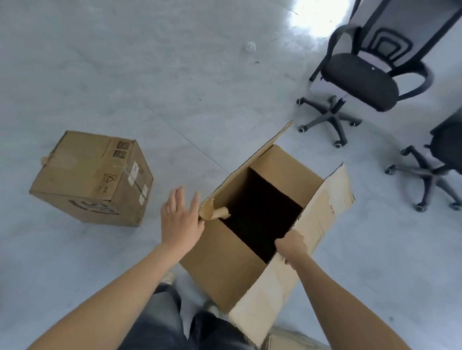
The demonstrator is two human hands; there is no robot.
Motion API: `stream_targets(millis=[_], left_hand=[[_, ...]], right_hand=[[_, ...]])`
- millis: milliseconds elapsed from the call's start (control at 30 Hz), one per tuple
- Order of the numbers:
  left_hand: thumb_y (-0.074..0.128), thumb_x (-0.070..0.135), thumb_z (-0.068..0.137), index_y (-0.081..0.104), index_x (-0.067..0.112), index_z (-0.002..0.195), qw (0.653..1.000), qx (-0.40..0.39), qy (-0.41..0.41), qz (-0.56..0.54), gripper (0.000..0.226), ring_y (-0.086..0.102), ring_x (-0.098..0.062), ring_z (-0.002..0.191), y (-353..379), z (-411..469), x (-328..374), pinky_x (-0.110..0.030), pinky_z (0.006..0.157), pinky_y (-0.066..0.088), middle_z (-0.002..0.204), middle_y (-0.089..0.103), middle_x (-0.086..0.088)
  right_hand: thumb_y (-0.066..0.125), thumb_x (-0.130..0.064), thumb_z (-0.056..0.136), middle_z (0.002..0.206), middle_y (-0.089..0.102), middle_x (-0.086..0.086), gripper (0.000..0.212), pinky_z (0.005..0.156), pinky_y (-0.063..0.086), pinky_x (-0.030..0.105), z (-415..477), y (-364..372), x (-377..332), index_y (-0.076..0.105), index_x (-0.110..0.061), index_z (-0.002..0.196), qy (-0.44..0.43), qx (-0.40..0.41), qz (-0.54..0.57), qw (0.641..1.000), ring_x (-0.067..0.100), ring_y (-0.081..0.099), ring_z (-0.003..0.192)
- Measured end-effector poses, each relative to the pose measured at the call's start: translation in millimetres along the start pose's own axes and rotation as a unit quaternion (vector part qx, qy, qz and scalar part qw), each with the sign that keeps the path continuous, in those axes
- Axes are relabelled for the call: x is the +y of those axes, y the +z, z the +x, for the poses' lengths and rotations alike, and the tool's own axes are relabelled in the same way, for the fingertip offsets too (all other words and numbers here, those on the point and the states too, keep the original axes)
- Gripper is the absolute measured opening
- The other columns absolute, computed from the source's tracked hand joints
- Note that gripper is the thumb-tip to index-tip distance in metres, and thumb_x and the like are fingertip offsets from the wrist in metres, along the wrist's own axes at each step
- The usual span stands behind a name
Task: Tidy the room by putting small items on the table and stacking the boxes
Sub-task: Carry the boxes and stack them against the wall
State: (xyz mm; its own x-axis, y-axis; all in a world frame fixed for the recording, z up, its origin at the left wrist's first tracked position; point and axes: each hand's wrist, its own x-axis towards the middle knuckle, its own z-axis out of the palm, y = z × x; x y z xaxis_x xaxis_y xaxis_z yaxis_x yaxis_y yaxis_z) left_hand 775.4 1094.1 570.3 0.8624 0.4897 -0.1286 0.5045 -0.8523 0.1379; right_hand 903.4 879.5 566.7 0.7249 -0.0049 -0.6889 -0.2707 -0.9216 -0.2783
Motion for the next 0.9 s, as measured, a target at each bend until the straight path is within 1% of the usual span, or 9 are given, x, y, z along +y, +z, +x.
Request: stream_targets(millis=[100,167,233,400,500,567,667,733,900], left_hand=[[0.055,0.031,0.09,0.025,0.019,0.145,0.993,-0.116,-0.035,0.006,0.063,0.031,-0.034,0.133,7,18,4,-0.041,0.103,0.034,0.146,0.029,-0.017],[0.044,0.017,0.092,0.036,0.021,0.139,0.986,-0.168,-0.008,0.0,0.047,0.046,-0.027,0.118,9,22,10,-0.034,0.086,0.042,0.131,0.045,-0.009],[0.04,0.012,0.09,0.046,0.02,0.127,0.988,-0.151,0.02,-0.038,0.038,0.054,-0.025,0.096,8,27,10,-0.031,0.07,0.043,0.111,0.055,-0.006],[0.038,0.012,0.092,0.051,0.013,0.111,0.979,-0.172,0.073,-0.086,0.023,0.057,-0.029,0.087,-5,56,-9,-0.033,0.068,0.046,0.1,0.062,-0.007],[0.037,0.006,0.091,0.047,0.012,0.086,0.972,-0.191,0.105,-0.089,0.013,0.049,-0.024,0.075,-14,72,-27,-0.028,0.057,0.036,0.078,0.054,-0.003],[0.038,0.004,0.091,0.046,0.013,0.081,0.967,-0.209,0.11,-0.096,0.016,0.047,-0.022,0.073,-17,83,-35,-0.027,0.055,0.036,0.068,0.045,0.003],[0.038,0.008,0.093,0.056,0.011,0.095,0.963,-0.219,0.121,-0.098,0.018,0.051,-0.023,0.074,-25,97,-39,-0.031,0.061,0.042,0.076,0.052,-0.001],[0.038,0.01,0.094,0.059,0.011,0.098,0.965,-0.2,0.142,-0.096,0.021,0.053,-0.025,0.077,-40,108,-35,-0.027,0.06,0.04,0.086,0.058,-0.006],[0.04,0.01,0.093,0.06,0.009,0.093,0.961,-0.126,0.231,-0.083,0.02,0.052,-0.027,0.076,-121,136,13,-0.029,0.064,0.038,0.084,0.056,-0.008]], right_hand=[[0.044,-0.007,0.092,0.104,0.05,0.015,0.039,0.063,0.05,0.028,-5,-8,21,0.04,0.004,0.13,0.032,0.006,-0.019,0.999,0.025,0.056,0.083],[0.045,-0.007,0.092,0.106,0.047,0.014,0.042,0.047,0.041,0.021,-7,-15,23,0.035,-0.002,0.133,0.042,0.022,0.014,0.999,0.019,0.053,0.071],[0.047,-0.007,0.09,0.102,0.049,0.013,0.041,0.046,0.038,0.02,-12,-16,18,0.037,-0.006,0.131,0.05,0.028,0.063,0.996,0.017,0.051,0.067],[0.048,-0.005,0.087,0.108,0.058,0.019,0.046,0.054,0.04,0.026,-26,-1,1,0.041,-0.005,0.132,0.078,0.07,0.165,0.981,0.024,0.049,0.071],[0.045,-0.002,0.087,0.109,0.059,0.015,0.049,0.05,0.038,0.022,-34,-2,4,0.042,-0.009,0.136,0.108,0.11,0.205,0.967,0.024,0.052,0.074],[0.043,0.001,0.085,0.086,0.058,0.01,0.043,0.048,0.034,0.02,-42,-9,10,0.054,-0.009,0.124,0.115,0.142,0.237,0.954,0.021,0.048,0.063],[0.043,0.004,0.079,0.062,0.045,0.006,0.022,0.05,0.03,0.021,-61,-25,16,0.063,0.003,0.088,0.107,0.184,0.231,0.949,0.019,0.041,0.054],[0.044,0.005,0.079,0.06,0.043,0.006,0.016,0.051,0.029,0.022,-78,-39,9,0.056,0.0,0.07,0.089,0.212,0.216,0.949,0.018,0.04,0.055],[0.042,0.006,0.082,0.053,0.034,0.003,0.036,0.047,0.026,0.022,-141,-97,-11,0.035,-0.01,0.05,0.072,0.3,0.203,0.929,0.017,0.034,0.049]])
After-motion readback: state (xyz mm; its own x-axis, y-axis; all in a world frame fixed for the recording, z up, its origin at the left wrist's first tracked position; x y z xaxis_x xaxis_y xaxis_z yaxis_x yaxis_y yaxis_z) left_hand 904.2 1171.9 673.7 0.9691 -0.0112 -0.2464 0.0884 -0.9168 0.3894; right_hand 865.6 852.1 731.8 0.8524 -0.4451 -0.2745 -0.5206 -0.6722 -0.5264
